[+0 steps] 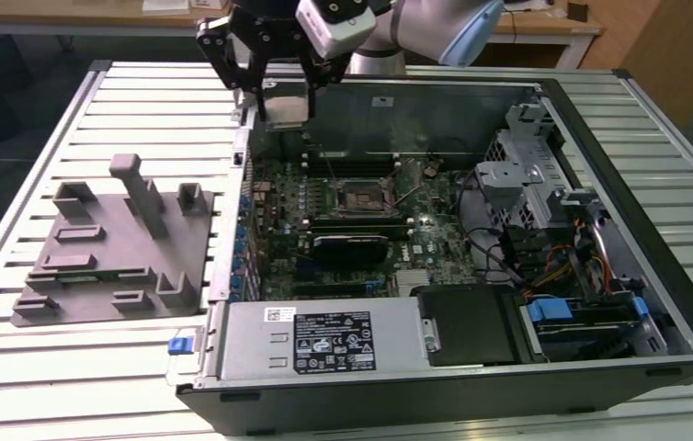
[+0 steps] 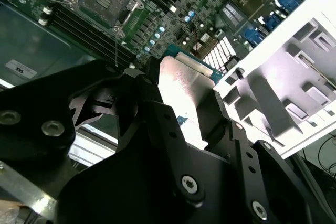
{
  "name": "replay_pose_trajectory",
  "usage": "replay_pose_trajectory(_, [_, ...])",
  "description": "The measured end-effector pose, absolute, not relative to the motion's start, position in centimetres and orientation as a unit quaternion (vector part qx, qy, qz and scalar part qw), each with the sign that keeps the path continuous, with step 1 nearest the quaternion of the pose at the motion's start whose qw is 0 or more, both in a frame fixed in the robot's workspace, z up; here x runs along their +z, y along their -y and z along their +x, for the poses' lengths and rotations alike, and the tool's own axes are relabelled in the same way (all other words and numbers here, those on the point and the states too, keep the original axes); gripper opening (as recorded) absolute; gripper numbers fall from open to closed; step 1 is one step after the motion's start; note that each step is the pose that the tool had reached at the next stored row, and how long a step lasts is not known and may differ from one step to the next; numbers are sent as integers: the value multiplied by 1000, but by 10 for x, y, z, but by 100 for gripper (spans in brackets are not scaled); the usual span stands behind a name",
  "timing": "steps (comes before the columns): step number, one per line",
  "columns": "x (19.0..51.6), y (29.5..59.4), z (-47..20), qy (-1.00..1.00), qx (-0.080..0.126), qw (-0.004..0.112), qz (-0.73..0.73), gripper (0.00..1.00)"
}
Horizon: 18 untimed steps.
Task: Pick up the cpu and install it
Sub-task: 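Pick up the cpu and move it towards the insertion slot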
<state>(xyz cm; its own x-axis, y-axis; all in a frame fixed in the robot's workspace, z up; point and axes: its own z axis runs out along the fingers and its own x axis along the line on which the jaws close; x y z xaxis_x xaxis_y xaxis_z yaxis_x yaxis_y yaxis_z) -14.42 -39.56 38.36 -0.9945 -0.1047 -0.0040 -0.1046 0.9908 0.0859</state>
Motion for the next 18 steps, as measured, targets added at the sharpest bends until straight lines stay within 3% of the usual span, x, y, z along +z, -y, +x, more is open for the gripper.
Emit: replay_pose_trajectory(18, [378,385,-102,998,-43,0,40,53])
